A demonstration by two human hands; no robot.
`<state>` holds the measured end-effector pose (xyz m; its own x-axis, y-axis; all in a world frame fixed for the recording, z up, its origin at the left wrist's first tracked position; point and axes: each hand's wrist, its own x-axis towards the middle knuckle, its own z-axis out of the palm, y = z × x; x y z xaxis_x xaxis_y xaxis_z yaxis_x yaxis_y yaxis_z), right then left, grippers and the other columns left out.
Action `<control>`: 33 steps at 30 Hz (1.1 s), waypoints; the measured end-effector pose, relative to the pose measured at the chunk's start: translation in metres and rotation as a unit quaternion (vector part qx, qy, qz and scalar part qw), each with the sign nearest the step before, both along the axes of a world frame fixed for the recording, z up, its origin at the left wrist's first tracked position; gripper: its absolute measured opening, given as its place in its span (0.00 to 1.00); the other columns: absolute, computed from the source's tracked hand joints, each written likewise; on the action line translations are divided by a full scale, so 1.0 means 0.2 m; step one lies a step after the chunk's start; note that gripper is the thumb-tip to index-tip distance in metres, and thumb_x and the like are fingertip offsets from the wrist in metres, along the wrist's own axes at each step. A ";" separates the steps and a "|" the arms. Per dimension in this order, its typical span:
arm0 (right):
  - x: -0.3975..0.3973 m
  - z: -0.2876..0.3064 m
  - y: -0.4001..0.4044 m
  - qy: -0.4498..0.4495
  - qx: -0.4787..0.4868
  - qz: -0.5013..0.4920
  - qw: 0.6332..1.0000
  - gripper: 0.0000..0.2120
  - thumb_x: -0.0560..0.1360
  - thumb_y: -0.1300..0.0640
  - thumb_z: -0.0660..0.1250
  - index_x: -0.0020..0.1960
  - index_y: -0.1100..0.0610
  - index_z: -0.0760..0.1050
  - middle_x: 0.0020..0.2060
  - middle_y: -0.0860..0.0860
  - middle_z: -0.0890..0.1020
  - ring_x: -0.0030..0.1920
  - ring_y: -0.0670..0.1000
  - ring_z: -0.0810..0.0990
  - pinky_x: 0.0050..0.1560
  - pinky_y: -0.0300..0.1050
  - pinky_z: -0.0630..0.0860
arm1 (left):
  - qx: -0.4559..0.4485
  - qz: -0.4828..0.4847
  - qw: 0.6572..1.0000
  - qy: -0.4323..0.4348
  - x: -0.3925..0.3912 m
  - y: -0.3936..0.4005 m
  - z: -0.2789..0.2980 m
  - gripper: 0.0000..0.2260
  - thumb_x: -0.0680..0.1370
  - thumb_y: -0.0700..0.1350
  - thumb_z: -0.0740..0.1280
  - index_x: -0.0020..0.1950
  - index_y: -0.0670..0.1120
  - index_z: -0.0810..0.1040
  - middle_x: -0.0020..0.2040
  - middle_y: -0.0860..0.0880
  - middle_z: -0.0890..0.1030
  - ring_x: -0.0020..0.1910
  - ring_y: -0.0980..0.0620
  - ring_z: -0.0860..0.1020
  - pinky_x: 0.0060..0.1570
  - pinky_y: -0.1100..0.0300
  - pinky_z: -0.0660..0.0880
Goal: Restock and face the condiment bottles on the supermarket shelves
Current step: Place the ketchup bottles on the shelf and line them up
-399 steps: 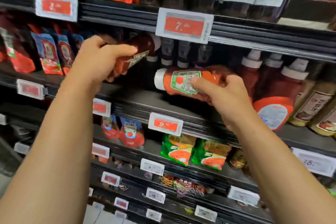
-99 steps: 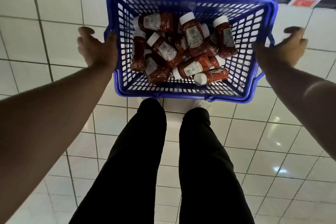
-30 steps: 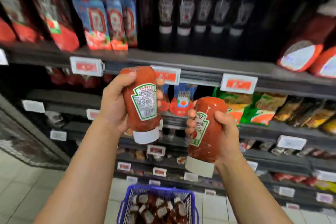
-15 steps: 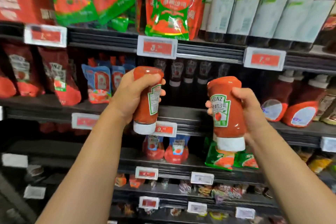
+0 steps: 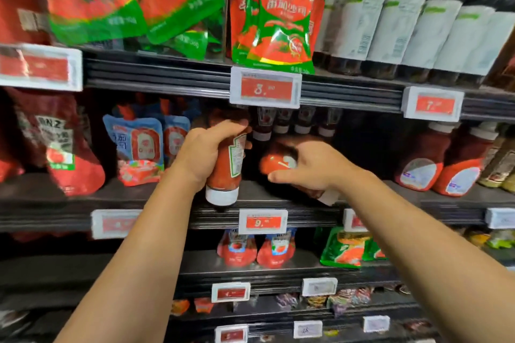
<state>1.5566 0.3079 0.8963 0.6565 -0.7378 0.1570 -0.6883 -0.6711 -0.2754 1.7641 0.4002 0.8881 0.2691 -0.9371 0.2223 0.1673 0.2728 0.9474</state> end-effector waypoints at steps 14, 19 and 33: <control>0.01 0.09 -0.20 -0.042 0.010 0.051 0.998 0.20 0.71 0.40 0.70 0.60 0.48 0.80 0.56 0.52 0.84 0.56 0.55 0.81 0.57 0.46 0.78 | -0.055 -0.005 0.997 0.054 -0.27 -0.15 0.09 0.10 0.70 0.49 0.67 0.41 0.49 0.88 0.42 0.45 0.86 0.38 0.47 0.85 0.42 0.49 0.83; -0.28 0.08 -0.03 -0.296 0.179 0.130 0.929 0.20 0.66 0.49 0.76 0.57 0.48 0.79 0.48 0.45 0.87 0.51 0.45 0.85 0.56 0.41 0.81 | -0.053 -0.053 0.997 0.030 -0.49 -0.28 0.11 0.10 0.68 0.45 0.66 0.37 0.47 0.88 0.38 0.47 0.86 0.37 0.51 0.84 0.44 0.57 0.81; -0.48 -0.20 -0.44 -0.495 0.153 -0.055 0.853 0.48 0.61 0.62 0.83 0.74 0.51 0.62 0.60 0.52 0.82 0.60 0.51 0.83 0.60 0.58 0.81 | 0.037 0.017 0.916 -0.400 -0.76 -0.58 0.11 0.26 0.74 0.74 0.58 0.66 0.64 0.77 0.64 0.66 0.79 0.62 0.68 0.75 0.61 0.70 0.68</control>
<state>1.4603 0.2208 0.8556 0.2385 -0.8923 0.3833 -0.0699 -0.4094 -0.9097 1.6115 0.2843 0.9100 0.0766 -0.9515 0.2979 -0.5957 0.1959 0.7789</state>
